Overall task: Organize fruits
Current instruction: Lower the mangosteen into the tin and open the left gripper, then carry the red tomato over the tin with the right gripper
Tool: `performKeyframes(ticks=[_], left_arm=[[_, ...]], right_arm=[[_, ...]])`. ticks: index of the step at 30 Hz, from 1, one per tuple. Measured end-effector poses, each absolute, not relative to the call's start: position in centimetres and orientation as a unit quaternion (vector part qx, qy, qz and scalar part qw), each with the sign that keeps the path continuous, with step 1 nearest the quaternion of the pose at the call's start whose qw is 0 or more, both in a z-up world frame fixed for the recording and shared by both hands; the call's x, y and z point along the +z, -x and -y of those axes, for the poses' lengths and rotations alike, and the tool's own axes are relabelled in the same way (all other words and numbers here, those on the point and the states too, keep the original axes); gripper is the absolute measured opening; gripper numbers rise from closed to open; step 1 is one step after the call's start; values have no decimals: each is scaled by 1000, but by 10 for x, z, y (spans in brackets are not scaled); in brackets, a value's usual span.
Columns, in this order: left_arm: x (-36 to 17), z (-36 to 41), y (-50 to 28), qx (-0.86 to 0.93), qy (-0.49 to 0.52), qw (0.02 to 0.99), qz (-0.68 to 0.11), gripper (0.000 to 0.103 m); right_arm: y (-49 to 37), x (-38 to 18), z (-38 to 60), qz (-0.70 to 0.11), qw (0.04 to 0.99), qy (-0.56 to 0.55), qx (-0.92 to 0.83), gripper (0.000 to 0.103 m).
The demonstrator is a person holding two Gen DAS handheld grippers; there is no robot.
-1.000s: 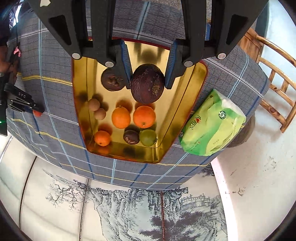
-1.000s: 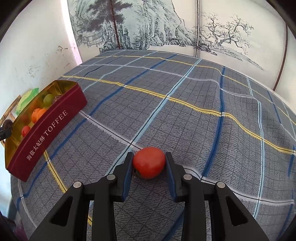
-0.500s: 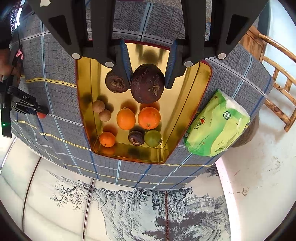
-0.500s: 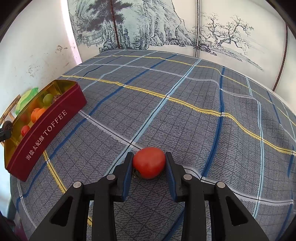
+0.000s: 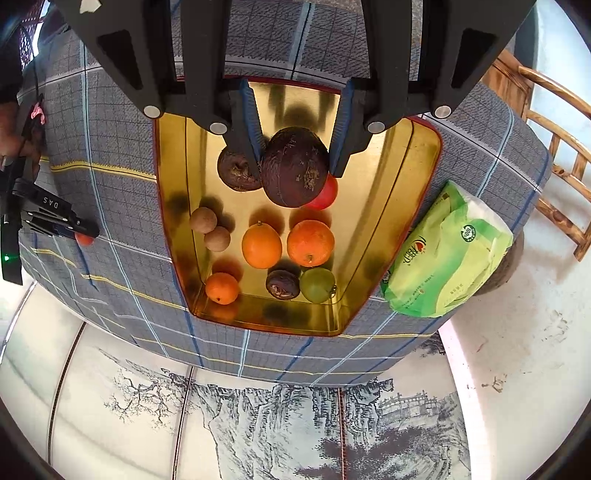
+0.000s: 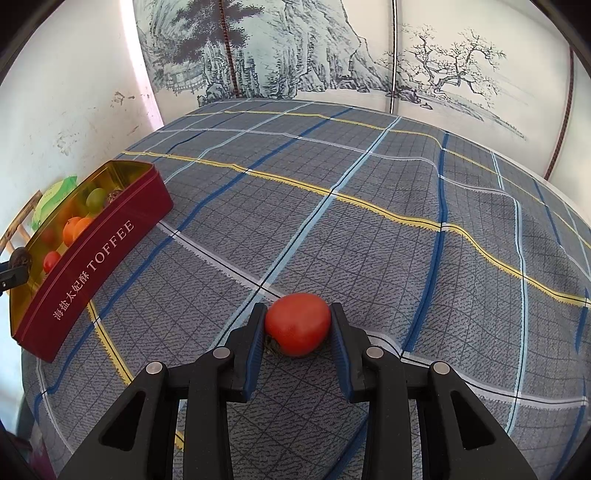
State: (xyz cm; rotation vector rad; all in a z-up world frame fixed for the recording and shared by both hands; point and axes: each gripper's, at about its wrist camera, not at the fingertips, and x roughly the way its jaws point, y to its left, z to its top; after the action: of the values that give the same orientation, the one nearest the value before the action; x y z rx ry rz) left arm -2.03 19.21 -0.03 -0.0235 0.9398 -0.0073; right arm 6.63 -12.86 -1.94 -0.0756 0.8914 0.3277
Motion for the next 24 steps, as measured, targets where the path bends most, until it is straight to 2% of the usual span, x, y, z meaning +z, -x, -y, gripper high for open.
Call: performKeyframes(ticks=[12, 14, 16, 17, 24], left_arm=[[-6, -192, 19, 0, 8, 890, -455, 32], [-4, -189, 21, 2, 1, 894, -447, 35], [-2, -188, 23, 6, -3, 898, -440, 45], [-1, -187, 24, 8, -5, 900, -436, 46], [6, -181, 33, 5, -14, 907, -421, 50]], right_arm=[[-66, -19, 128, -429, 889, 37, 158, 35], [-66, -19, 128, -429, 889, 37, 158, 35], [-66, -19, 128, -429, 889, 38, 157, 35], [-66, -19, 128, -429, 889, 38, 157, 35], [-67, -19, 128, -428, 889, 39, 156, 35]])
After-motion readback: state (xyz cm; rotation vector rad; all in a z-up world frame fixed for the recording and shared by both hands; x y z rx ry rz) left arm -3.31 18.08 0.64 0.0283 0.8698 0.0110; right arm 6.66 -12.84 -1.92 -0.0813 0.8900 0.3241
